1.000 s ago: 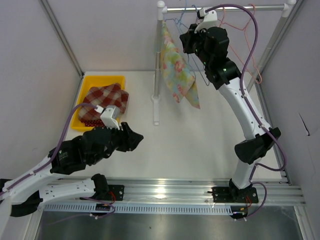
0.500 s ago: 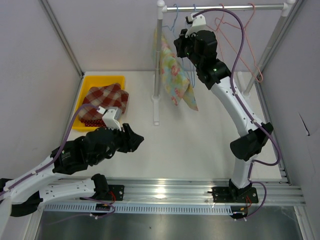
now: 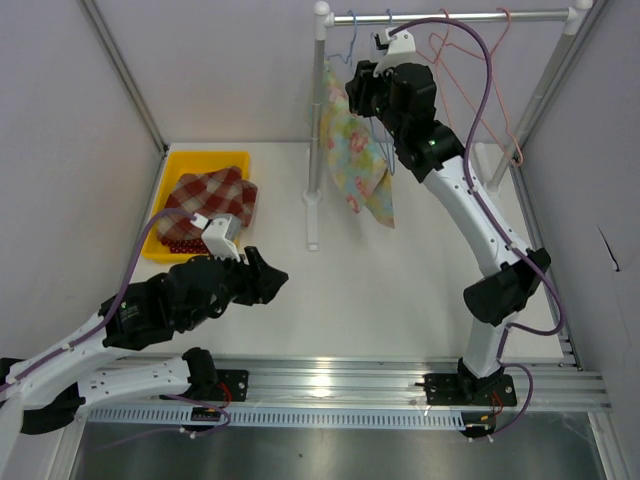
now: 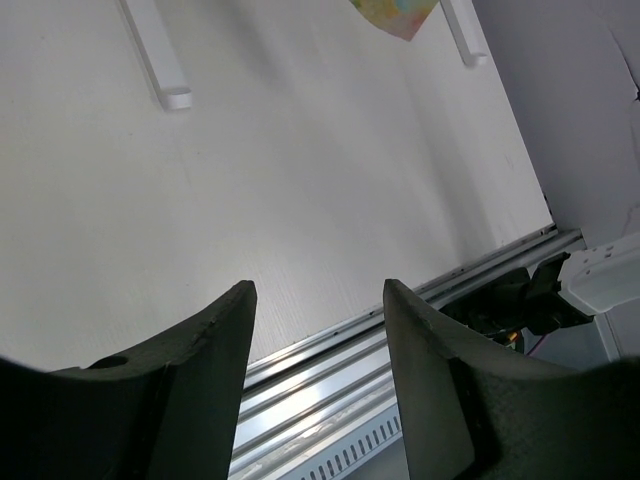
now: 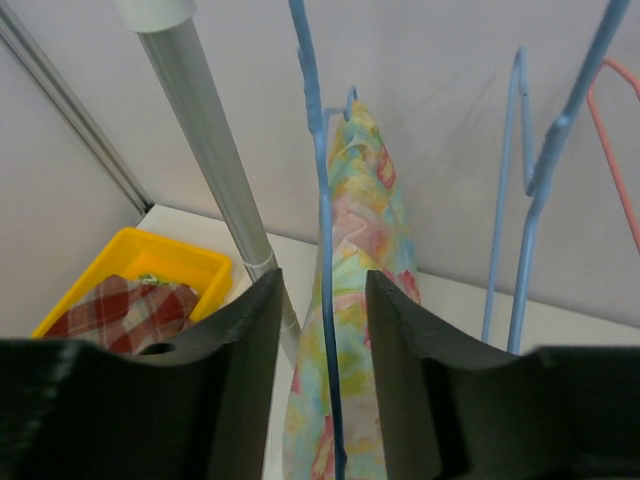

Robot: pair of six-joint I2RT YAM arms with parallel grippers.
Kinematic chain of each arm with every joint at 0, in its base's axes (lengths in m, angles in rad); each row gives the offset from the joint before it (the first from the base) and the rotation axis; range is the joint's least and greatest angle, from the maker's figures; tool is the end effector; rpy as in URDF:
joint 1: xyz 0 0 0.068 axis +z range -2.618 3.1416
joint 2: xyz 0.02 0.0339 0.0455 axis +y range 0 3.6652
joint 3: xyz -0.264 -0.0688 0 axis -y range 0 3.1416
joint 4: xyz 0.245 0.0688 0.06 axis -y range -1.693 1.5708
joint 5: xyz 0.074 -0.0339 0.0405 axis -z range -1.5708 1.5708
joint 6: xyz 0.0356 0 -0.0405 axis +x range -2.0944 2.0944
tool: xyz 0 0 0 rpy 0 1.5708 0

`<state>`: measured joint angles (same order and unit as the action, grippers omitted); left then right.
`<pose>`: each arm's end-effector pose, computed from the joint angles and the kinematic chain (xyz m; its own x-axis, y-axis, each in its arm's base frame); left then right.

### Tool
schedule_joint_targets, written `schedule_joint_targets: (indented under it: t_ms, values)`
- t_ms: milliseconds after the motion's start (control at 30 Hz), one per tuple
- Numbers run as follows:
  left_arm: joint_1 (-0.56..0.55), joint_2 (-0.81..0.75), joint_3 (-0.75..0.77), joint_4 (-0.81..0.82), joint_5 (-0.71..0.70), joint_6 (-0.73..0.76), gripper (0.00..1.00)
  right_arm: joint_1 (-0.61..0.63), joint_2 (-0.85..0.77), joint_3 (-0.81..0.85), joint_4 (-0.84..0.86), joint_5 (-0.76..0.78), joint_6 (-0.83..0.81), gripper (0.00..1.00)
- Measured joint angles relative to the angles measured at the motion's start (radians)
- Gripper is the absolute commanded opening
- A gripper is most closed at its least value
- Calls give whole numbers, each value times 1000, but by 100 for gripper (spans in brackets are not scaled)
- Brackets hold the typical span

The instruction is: Place the skirt on the hanger

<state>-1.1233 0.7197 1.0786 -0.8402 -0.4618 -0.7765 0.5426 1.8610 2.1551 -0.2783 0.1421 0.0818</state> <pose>0.0678 -0.1046 0.3807 -0.5887 -0.2233 -0.7769 0.3135 0.8228 -0.4740 0.3639 0.2135 0.4966 -0.0184 0.0834 -0.9963 -0.3897 0.9171 0.0839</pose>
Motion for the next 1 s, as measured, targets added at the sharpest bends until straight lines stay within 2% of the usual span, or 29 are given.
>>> schedule_joint_targets:
  t_ms: [167,400,533,633,867,1000]
  values:
    - [0,1,2,-1,-8,3,62,-10,-87,-97,0,-11,32,61]
    - [6,13,16,2,-32,26,64,-23,-242,-226,12,-66,111,66]
    - [55,28,26,10,-32,56,65,-26,-377,-344,19,-80,159,69]
    - [143,69,49,32,-26,97,65,-28,-478,-416,10,-80,194,69]
    - [539,243,73,120,53,199,69,-29,-756,-658,-9,-138,290,68]
    - [694,406,75,169,54,241,70,-8,-895,-814,-43,-175,338,68]
